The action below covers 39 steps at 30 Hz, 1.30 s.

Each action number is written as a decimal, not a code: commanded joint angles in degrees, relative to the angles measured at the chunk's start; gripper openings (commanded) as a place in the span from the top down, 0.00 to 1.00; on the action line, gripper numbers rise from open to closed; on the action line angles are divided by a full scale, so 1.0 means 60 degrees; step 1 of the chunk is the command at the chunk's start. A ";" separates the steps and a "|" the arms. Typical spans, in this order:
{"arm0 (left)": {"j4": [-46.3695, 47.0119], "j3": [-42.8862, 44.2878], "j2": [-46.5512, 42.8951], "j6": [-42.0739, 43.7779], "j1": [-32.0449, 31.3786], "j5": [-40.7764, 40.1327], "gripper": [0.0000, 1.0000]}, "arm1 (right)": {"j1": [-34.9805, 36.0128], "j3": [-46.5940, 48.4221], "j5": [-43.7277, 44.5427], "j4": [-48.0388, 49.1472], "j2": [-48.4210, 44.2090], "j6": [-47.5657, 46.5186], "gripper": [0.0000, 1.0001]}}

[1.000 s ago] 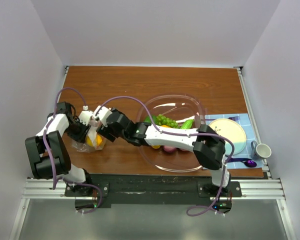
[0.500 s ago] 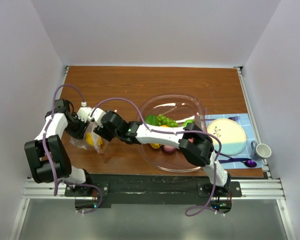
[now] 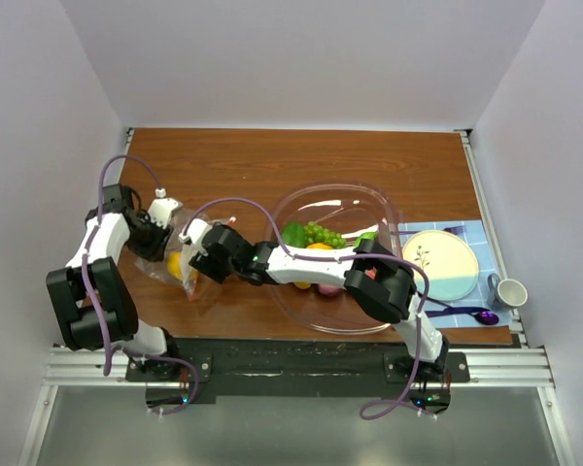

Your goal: Open the zip-top bag and remove the fake food

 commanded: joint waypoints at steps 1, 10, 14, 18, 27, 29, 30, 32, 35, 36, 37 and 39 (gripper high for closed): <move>0.0048 0.0347 0.0237 -0.0484 -0.0304 0.0543 0.57 | 0.0090 0.0490 -0.0853 0.0462 0.0011 0.0335 0.23; 0.0502 0.0069 0.0736 -0.0924 -0.0832 0.0426 0.57 | 0.0471 0.0636 -0.1633 0.0799 0.0640 0.0642 0.05; 0.0517 -0.0121 0.0765 -0.0909 -0.0964 0.0367 0.57 | 0.0456 0.0607 -0.1370 0.1192 0.0846 0.1066 0.01; 0.0313 -0.0151 0.0750 -0.0734 -0.0979 0.0381 0.57 | 0.0471 0.0709 -0.0961 0.1341 0.1065 0.1140 0.01; -0.1197 -0.0239 0.0926 0.0570 -0.1067 0.1099 0.59 | 0.0456 0.1398 -0.0270 0.2072 0.1652 0.1023 0.01; -0.1212 -0.0225 0.0970 0.0585 -0.1067 0.1070 0.59 | 0.0442 0.1456 -0.0431 0.2307 0.1710 0.1198 0.01; -0.1197 -0.0239 0.0999 0.0556 -0.1067 0.1026 0.58 | 0.0442 0.1500 -0.0431 0.2293 0.1783 0.1301 0.01; -0.1197 -0.0239 0.1014 0.0570 -0.1052 0.0968 0.59 | 0.0442 0.1544 -0.0431 0.2235 0.1871 0.1447 0.03; -0.1110 -0.0283 0.0970 0.0585 -0.1067 0.0821 0.59 | 0.0456 0.1223 -0.0563 0.2264 0.1784 0.1521 0.19; -0.1037 -0.0283 0.0970 0.0570 -0.1067 0.0734 0.59 | 0.0442 0.1106 -0.0592 0.2293 0.1653 0.1521 0.26; -0.1007 -0.0298 0.0985 0.0556 -0.1038 0.0704 0.59 | 0.0442 0.0815 -0.0593 0.2322 0.1550 0.1550 0.33; -0.0818 -0.0298 0.1014 0.0498 -0.1009 0.0573 0.59 | 0.0442 0.0521 -0.0563 0.2366 0.1287 0.1551 0.52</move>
